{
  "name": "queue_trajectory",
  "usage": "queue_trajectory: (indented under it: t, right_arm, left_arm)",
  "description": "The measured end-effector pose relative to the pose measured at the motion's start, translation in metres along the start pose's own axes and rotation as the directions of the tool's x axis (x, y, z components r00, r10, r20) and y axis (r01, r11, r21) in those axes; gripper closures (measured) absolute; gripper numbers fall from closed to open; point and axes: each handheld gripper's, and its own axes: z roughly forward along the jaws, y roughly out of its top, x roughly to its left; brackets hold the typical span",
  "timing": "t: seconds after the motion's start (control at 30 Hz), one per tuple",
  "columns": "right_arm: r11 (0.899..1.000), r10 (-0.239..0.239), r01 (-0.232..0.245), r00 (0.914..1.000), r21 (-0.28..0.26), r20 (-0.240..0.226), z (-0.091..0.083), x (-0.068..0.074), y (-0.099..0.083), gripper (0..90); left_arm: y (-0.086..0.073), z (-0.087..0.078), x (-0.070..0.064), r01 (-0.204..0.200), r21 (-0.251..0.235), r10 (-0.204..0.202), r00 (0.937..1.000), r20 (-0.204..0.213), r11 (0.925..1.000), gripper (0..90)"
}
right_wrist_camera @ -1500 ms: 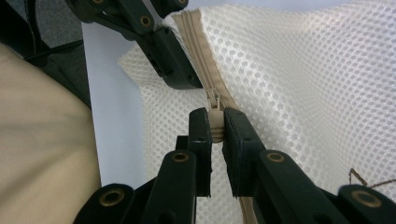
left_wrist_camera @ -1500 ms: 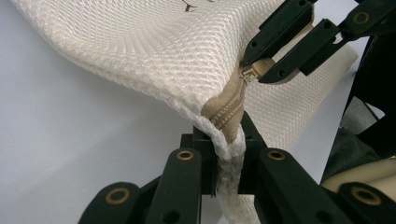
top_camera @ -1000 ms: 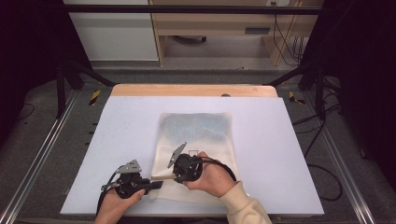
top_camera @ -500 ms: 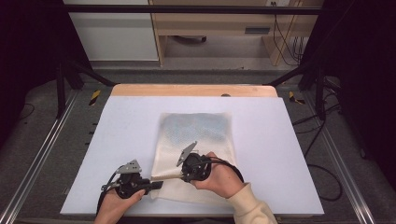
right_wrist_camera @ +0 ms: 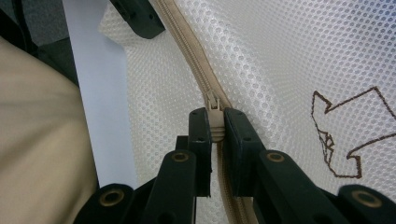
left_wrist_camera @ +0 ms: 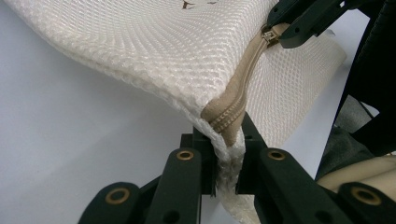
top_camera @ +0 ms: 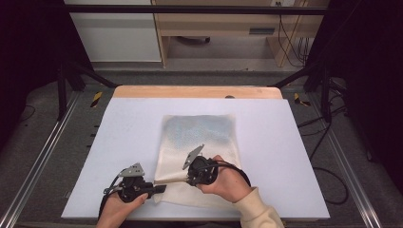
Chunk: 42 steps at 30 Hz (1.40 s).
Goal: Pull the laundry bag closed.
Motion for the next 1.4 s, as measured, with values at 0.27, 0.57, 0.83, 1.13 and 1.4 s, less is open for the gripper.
queue_trajectory:
  t: [0.27,0.57,0.83,1.13,1.4]
  right_arm:
    - [1.000,0.012,-0.012,0.9999,-0.004,0.007,-0.004,-0.002,-0.004,81.9]
    - [1.000,0.016,-0.016,0.9998,-0.011,0.007,-0.007,-0.002,-0.008,81.9]
    - [0.999,0.031,-0.031,0.9994,-0.015,0.014,-0.011,-0.004,-0.012,81.9]
    - [0.999,0.033,-0.033,0.9993,-0.019,0.015,-0.013,-0.005,-0.015,81.9]
    - [0.999,0.045,-0.045,0.9989,-0.025,0.015,-0.014,-0.006,-0.016,81.8]
  left_arm:
    - [0.000,0.000,0.000,-0.001,0.001,0.001,1.0000,0.001,1.0000,82.1]
    - [0.000,0.001,-0.001,-0.005,0.004,0.005,1.0000,0.005,1.0000,82.1]
    - [0.000,0.001,-0.001,-0.004,0.002,0.004,1.0000,0.006,1.0000,82.1]
    - [0.000,0.002,-0.002,-0.004,0.006,0.004,0.9999,0.009,1.0000,82.1]
    - [0.000,0.002,-0.002,-0.007,0.004,0.007,0.9999,0.010,1.0000,82.1]
